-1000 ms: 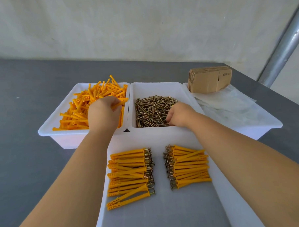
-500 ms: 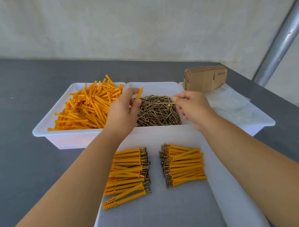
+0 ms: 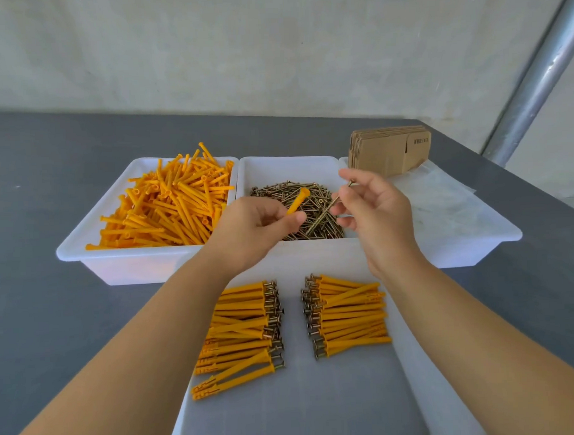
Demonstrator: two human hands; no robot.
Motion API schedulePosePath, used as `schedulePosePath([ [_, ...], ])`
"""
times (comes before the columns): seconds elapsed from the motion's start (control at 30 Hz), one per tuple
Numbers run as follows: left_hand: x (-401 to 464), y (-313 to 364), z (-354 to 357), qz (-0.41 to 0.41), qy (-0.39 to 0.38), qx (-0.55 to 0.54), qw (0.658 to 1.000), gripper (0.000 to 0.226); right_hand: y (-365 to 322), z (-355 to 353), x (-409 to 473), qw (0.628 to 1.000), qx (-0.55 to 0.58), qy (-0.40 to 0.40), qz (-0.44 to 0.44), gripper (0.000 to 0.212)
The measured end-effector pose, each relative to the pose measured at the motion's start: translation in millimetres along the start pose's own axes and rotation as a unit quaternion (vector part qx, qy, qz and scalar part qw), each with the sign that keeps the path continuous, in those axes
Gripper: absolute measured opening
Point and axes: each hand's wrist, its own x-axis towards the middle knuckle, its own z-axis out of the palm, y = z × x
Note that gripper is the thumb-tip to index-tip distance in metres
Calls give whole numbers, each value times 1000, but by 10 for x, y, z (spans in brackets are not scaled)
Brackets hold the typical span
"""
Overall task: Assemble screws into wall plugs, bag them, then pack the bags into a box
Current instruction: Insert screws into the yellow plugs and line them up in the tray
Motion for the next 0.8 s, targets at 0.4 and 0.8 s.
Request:
schedulePosePath([
  [0.4, -45, 51, 206, -154, -230, -267, 923, 57, 20, -32, -2, 993, -38, 72, -85, 16],
  [0.8, -62, 15, 231, -134, -205, -237, 940, 35, -9, 6, -43, 993, 15, 89, -78, 15],
])
